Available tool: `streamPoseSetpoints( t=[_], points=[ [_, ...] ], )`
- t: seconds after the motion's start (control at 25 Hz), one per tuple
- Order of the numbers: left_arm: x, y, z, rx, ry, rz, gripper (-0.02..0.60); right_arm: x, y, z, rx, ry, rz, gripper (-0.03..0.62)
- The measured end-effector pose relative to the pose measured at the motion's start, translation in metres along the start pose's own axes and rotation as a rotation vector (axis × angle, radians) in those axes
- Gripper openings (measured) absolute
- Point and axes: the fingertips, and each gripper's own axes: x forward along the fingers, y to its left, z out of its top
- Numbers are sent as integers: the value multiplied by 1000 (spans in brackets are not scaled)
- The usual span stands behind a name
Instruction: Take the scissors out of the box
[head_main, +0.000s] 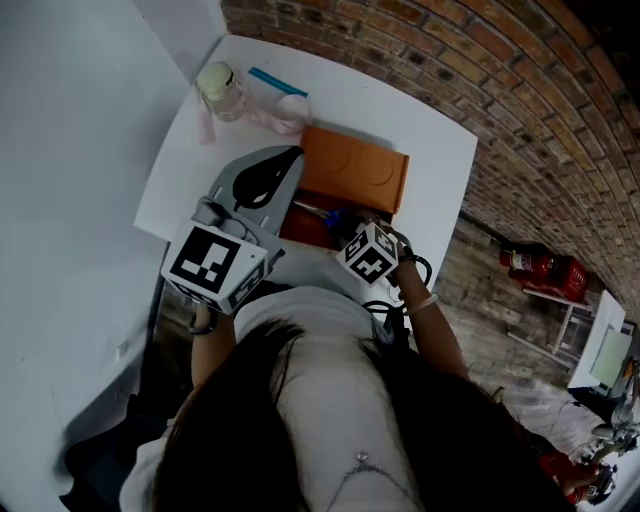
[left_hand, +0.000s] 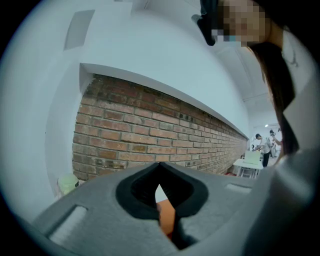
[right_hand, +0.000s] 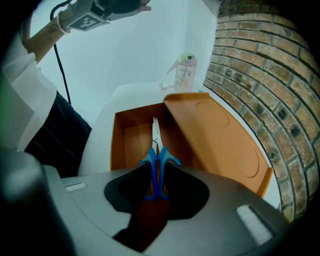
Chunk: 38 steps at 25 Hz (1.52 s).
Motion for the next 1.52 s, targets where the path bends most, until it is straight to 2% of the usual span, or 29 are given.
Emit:
streamPoseSetpoints(
  t=[0.88,1.52],
  points=[
    [-15,-13,8,18,-4,-13,0,-22,-2,3,62,-61,-76,98],
    [-33,-32,7,32,9,-31,0,-48,0,16,166,-172,-154,98]
  ],
)
